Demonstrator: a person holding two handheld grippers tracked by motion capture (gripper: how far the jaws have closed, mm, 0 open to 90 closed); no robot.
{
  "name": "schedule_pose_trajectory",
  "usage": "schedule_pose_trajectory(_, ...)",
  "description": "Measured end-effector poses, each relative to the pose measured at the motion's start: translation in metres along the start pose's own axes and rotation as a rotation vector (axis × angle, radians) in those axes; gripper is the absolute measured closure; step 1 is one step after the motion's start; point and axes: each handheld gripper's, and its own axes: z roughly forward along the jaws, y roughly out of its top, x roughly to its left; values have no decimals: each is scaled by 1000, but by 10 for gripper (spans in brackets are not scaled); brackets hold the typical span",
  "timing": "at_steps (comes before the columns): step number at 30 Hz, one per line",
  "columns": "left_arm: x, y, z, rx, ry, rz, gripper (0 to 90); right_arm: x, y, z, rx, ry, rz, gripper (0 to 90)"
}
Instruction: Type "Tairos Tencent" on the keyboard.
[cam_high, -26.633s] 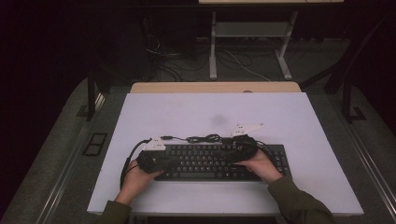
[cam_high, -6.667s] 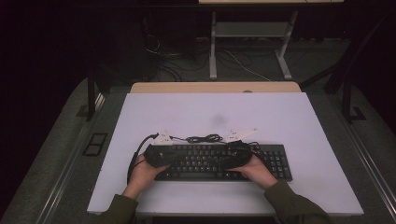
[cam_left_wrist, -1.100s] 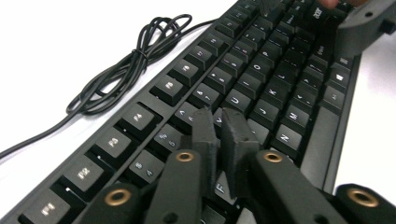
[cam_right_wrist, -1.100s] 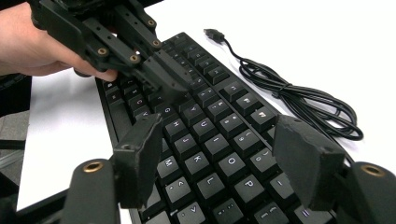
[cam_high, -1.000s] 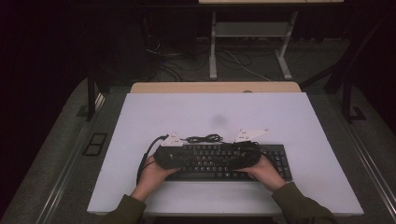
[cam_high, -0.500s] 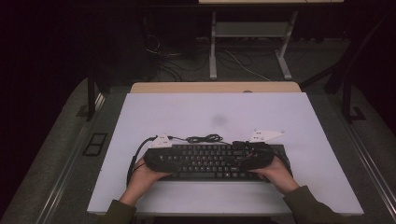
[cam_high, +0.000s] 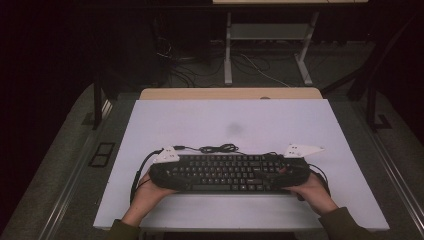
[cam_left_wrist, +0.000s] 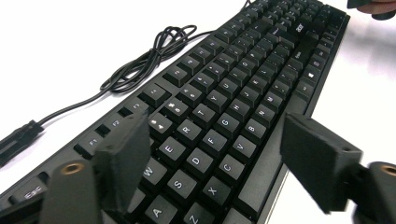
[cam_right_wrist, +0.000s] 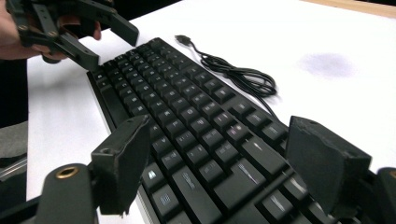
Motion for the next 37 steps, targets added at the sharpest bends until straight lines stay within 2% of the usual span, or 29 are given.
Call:
schedule_pose_trajectory(11,2,-6,-15,-8,22,-29,79,-3,-17,-26,-1,-37,17,204)
schedule_pose_trajectory(17,2,-11,-21,-3,27,-41,38,-4,-28,-42,-1,-61,22,202)
schedule_pose_trajectory(21,1,-12,-22,-3,31,-31,14,-6,-35,-50,3,-77,28,202)
schedule_pose_trajectory(27,2,-15,-20,-5,30,-30,0,-12,-39,-53,0,-83,18,201)
schedule_pose_trajectory(37,4,-17,-19,2,31,-38,0,-15,-41,-51,8,-87,6,200)
